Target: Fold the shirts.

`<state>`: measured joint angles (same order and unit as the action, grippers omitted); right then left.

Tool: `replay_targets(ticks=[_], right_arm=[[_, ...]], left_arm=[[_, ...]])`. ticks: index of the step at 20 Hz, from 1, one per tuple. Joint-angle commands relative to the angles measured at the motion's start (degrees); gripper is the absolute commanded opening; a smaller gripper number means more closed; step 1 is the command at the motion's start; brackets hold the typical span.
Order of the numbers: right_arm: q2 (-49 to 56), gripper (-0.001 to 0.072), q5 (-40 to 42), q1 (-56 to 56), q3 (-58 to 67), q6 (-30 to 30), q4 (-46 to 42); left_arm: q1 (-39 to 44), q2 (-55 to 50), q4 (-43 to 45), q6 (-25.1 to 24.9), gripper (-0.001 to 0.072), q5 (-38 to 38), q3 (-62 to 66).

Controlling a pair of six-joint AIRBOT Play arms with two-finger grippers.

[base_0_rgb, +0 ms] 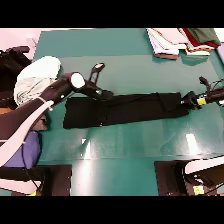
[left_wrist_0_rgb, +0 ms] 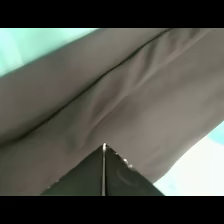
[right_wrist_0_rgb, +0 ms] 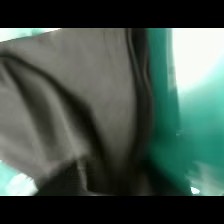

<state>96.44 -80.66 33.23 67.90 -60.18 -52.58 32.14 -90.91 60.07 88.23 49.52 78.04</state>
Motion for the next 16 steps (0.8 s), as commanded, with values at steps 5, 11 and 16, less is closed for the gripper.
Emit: replay_targets(ticks=[5,11,16], right_arm=[[-8.9,0.0018,-3.89,-8.66,6.01,2.21,2.19],[-21.51,0.0018,-5.38,-19.23,19.08,-9.64,2.16],[-25.09,0.0018,-5.01,-27.85,24.81,-15.08,2.1]], left_arm=[[5.03,-12.72,-2.19,0.24,0.0019,-0.63,14.47],[5.81,-18.62,-2.19,0.24,0.0019,1.09,19.04],[5.79,-20.26,-2.01,0.24,0.0019,2.34,19.04]])
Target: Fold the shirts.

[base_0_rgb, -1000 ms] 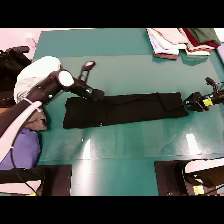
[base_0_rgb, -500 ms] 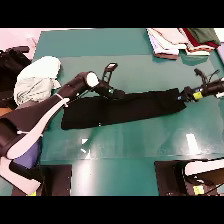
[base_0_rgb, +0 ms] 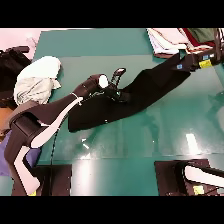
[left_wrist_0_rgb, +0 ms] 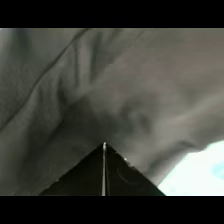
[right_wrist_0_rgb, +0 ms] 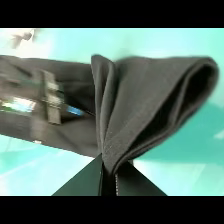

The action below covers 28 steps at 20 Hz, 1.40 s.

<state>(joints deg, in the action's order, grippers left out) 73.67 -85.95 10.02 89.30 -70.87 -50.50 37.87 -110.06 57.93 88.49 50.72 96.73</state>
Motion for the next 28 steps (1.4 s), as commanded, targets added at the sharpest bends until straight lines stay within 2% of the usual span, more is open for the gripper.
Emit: replay_targets(ticks=[1,4,6,12,14,17,18,19,20,22,24,28], right_arm=[[-2.32,0.0018,0.26,-6.12,4.26,-5.49,0.02],[-2.19,0.0018,0.48,-9.99,4.76,-7.98,0.04],[-1.99,0.0018,0.66,-12.59,4.7,-9.31,0.07],[-0.2,0.0018,8.55,-24.46,4.7,-10.19,6.93],[3.39,0.0018,13.2,-31.98,4.7,-10.1,9.07],[11.82,0.0019,27.52,-45.51,4.72,-6.05,13.31],[14.82,0.0076,32.79,-49.29,4.74,-4.2,15.04],[17.18,0.0296,36.79,-51.91,4.79,-3.54,15.52],[19.23,0.0425,38.27,-53.44,5.46,-3.54,15.5],[21.66,0.0426,33.4,-53.13,8.31,-3.58,13.38],[20.39,0.0425,27.1,-50.16,8.44,-3.65,6.71],[12.0,0.0426,18.03,-38.34,-4.09,-5.4,-6.86]], left_arm=[[0.07,-1.11,0.2,-0.02,0.0019,1.01,0.35],[-0.33,-0.85,2.16,-0.04,0.0019,1.57,2.03],[-2.16,0.28,5.92,0.07,0.0019,5.25,4.57],[-16.22,15.08,18.23,-0.61,0.0019,15.45,6.78],[-21.57,21.88,23.21,-1.62,0.0019,17.35,6.78],[-28.15,31.28,26.73,-1.99,0.002,17.44,6.78],[-29.51,33.57,27.39,-1.99,0.0019,17.44,6.78],[-30.47,35.52,27.67,-1.99,0.002,17.49,6.78],[-31.01,36.94,27.76,-1.99,0.0019,17.59,6.75],[-30.99,38.38,27.32,-1.97,0.002,17.84,6.78],[-30.71,38.51,24.94,-1.95,0.0019,18.23,6.45],[-26.08,38.07,23.96,-2.01,0.0019,17.07,2.89]])
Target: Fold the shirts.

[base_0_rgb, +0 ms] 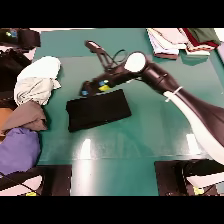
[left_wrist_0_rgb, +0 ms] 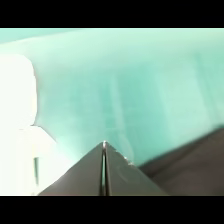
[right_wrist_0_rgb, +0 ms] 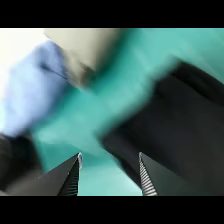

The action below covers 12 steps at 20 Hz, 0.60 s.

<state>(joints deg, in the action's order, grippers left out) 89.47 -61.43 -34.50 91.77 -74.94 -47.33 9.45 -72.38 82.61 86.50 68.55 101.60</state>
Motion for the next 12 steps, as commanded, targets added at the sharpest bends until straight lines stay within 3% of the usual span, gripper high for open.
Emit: replay_targets(ticks=[1,3,5,9,12], right_arm=[[-5.46,0.0428,-8.2,9.81,-10.49,-2.56,-13.75],[-6.88,0.0471,-8.04,18.03,-17.73,-3.72,-16.65],[-5.25,0.0584,-6.05,25.11,-22.34,-3.63,-11.98],[3.96,0.0601,-4.94,28.96,-24.61,1.07,4.44],[10.58,0.06,-3.23,24.96,-20.46,1.68,10.34]], left_arm=[[4.07,0.42,-0.72,-0.13,0.0019,-1.97,-3.37],[6.97,0.39,-0.72,-1.49,0.0019,-4.76,-5.44],[9.25,0.37,-0.72,-1.49,0.0019,-6.8,-6.21],[11.5,0.35,-0.72,-1.49,0.0019,-9.01,-6.19],[11.5,0.37,-0.61,-1.46,0.002,-8.96,-6.19]])
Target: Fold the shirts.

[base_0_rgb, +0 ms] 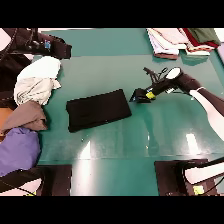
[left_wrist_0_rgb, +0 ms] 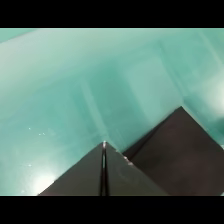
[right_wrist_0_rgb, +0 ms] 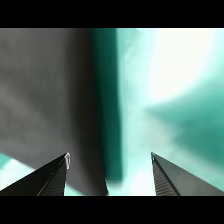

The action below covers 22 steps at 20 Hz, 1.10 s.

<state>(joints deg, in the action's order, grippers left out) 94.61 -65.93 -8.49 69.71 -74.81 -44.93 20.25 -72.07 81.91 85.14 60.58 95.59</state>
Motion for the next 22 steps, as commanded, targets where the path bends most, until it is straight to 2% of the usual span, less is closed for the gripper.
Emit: replay_targets(ticks=[1,4,5,6,7,9,12,15,22], right_arm=[[7.34,0.06,1.46,-2.89,3.91,1.84,9.4],[13.38,0.059,1.49,-9.27,11.23,1.88,12.39],[15.19,0.0544,1.42,-11.23,13.38,1.9,12.26],[16.92,0.0359,1.44,-13.16,15.39,2.1,12.17],[18.16,0.0213,1.51,-14.64,16.98,2.32,11.87],[19.5,0.0019,1.57,-16.44,19.91,2.93,11.72],[16.94,0.0018,1.79,-14.01,21.97,2.8,9.88],[8.52,0.0018,1.75,-5.57,18.78,0.11,1.05],[-14.6,0.0018,1.95,29.14,1.86,-1.95,-15.41]], left_arm=[[0.7,0.07,0.13,-0.13,0.0019,-0.98,-0.17],[0.7,0.04,0.11,-0.09,0.002,-0.94,-0.17],[0.7,0.04,0.07,0.0,0.002,-0.94,-0.17],[0.7,0.04,-0.09,0.35,0.002,-0.92,-0.17],[0.7,0.04,-0.81,0.37,0.002,-0.76,-0.17],[0.72,0.04,-2.91,0.35,0.0019,0.13,-0.17],[2.84,-0.2,-3.13,0.33,0.0018,0.35,-0.2],[7.5,-0.2,-2.78,0.26,0.0019,-0.33,-0.2],[10.23,-0.2,-2.82,0.35,0.0019,-3.61,-0.17]])
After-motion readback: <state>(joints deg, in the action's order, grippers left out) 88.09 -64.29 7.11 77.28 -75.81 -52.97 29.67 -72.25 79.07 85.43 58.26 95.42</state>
